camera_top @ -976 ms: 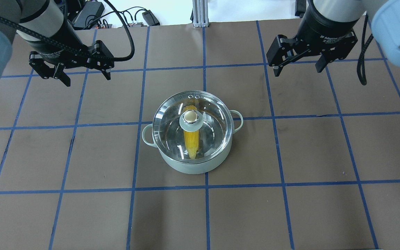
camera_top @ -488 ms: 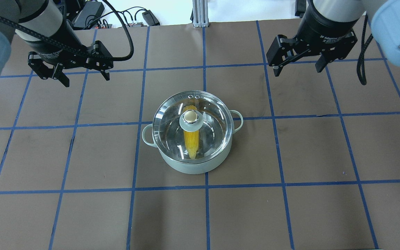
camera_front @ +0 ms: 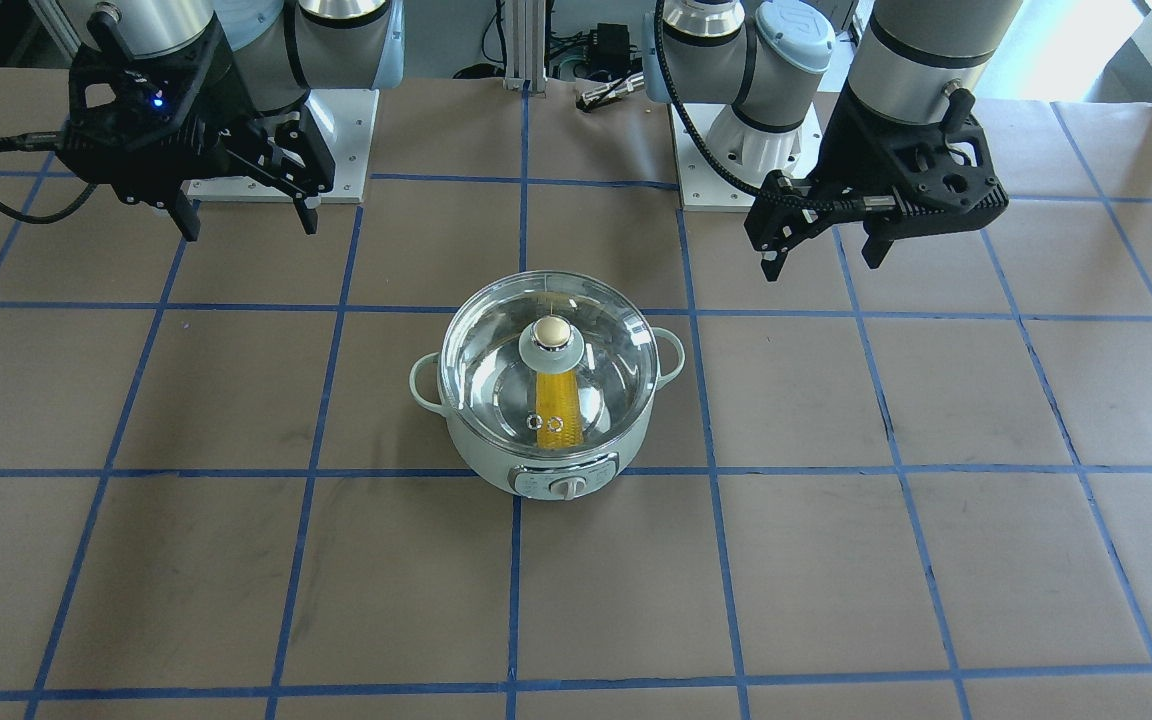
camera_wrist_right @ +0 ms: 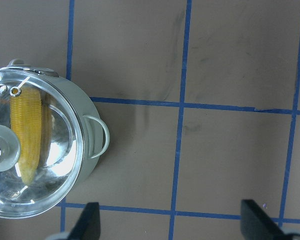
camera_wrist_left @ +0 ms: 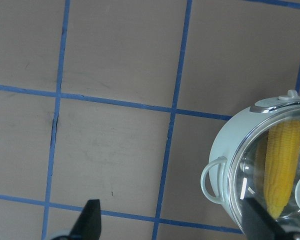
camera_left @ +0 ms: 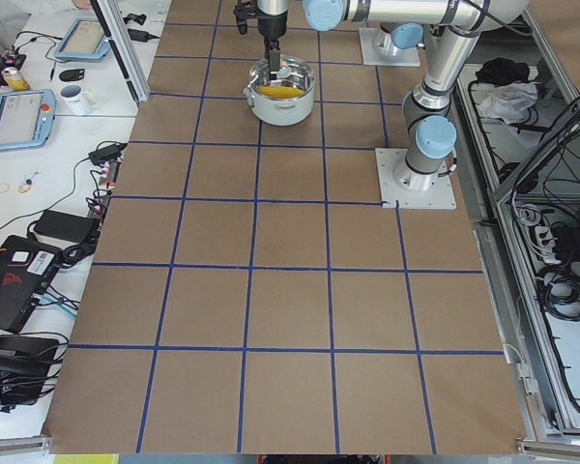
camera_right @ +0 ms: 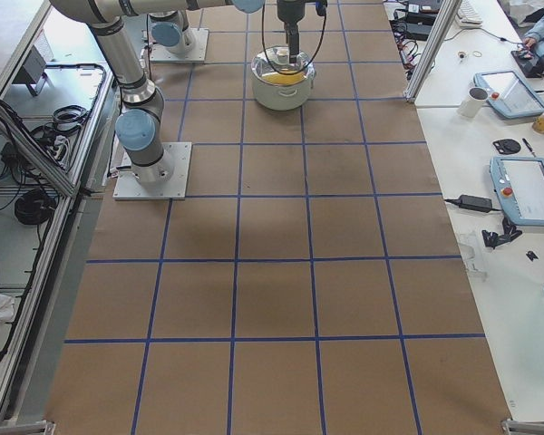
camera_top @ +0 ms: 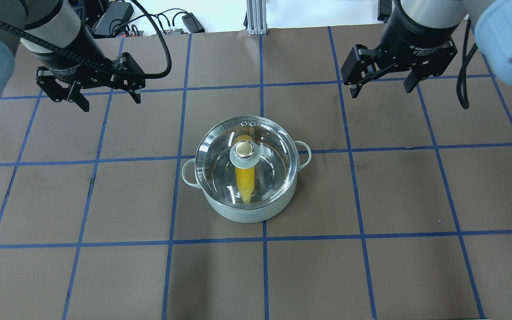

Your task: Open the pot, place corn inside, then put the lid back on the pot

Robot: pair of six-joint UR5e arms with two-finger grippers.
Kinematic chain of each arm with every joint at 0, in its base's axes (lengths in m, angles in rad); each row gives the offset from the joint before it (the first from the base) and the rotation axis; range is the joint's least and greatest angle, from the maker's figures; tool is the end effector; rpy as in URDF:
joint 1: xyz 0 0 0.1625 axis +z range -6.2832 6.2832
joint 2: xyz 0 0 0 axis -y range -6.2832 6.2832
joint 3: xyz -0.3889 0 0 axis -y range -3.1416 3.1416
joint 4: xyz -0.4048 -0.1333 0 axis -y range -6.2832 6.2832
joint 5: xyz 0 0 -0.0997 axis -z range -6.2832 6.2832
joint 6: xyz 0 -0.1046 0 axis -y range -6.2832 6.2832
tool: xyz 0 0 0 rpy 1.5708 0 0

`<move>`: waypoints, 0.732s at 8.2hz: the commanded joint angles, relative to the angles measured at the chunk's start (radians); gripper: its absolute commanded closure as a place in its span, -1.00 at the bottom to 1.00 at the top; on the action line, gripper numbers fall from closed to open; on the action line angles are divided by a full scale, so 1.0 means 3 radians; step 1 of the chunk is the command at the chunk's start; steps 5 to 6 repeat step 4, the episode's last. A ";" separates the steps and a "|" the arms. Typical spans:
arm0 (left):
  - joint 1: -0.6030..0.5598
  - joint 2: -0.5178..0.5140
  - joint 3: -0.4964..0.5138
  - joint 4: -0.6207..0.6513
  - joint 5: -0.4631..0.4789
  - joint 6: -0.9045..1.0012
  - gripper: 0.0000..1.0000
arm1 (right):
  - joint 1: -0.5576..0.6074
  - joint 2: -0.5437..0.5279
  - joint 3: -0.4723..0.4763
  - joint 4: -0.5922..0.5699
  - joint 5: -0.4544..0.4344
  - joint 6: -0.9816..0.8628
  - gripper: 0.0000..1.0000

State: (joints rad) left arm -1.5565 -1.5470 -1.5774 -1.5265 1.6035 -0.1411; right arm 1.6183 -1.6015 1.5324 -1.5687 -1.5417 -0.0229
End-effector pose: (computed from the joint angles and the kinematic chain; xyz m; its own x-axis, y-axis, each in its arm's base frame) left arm -0.1227 -0.5032 0.4600 -0.9874 -0.1565 -0.0237 -0.1547 0.9858 -0.0654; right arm 0.1599 -0.4913 0.4815 -0.9970 -0.0722 -0.0275 -0.0702 0.9952 -0.0676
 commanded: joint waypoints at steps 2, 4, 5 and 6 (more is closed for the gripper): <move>-0.0002 -0.0003 -0.0024 0.0006 0.0004 0.0000 -1.00 | 0.0000 0.0000 0.0000 -0.0002 0.0000 0.0000 -1.00; -0.0002 -0.0013 -0.0019 0.0016 -0.0001 0.0000 -1.00 | 0.0000 0.0000 0.0000 -0.0007 0.0000 0.0000 -1.00; -0.0002 -0.0013 -0.0019 0.0016 -0.0001 0.0000 -1.00 | 0.0000 0.0000 0.0000 -0.0007 0.0000 0.0000 -1.00; -0.0002 -0.0013 -0.0019 0.0016 -0.0001 0.0000 -1.00 | 0.0000 0.0000 0.0000 -0.0007 0.0000 0.0000 -1.00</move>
